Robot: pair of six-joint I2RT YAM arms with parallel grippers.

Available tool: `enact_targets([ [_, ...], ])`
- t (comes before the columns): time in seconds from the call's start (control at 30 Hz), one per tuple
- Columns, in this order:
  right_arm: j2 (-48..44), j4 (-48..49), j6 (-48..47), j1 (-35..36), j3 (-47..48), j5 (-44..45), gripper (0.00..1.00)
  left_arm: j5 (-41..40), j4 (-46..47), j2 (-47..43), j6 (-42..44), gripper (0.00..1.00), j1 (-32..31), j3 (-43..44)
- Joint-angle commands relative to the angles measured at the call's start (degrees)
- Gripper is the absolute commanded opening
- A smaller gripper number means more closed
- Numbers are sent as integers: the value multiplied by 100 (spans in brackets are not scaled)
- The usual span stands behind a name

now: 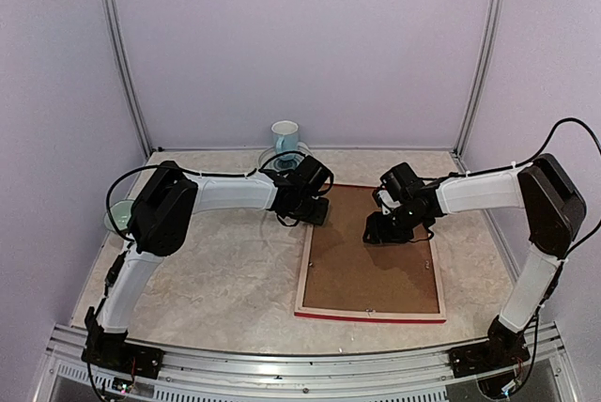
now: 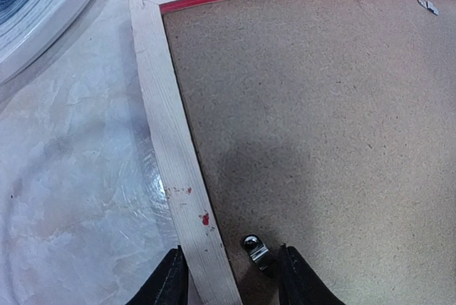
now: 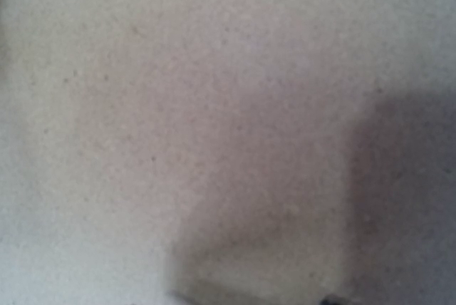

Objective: Put the photo into the frame
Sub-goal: Press the fastener onto the backboard.

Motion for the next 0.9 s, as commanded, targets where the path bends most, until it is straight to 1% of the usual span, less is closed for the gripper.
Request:
enact_targets([
  [0.0,232,-253,28,-1,-100,37,55,-188,-263,14,-21,42,95,-141],
  [0.23,213,-240,41,0,-124,27,54,-213,-289,-57,-69,41,94,-241],
  [0.5,176,-210,53,-4,-181,34,54,-288,-312,-129,-96,35,103,-351],
  [0.7,150,-207,58,3,-209,38,54,-285,-337,-132,-110,33,103,-344],
  [0.77,141,-203,54,1,-214,36,54,-276,-342,-126,-104,29,104,-335],
  [0.87,131,-204,54,2,-223,41,54,-276,-368,-105,-92,27,104,-322],
])
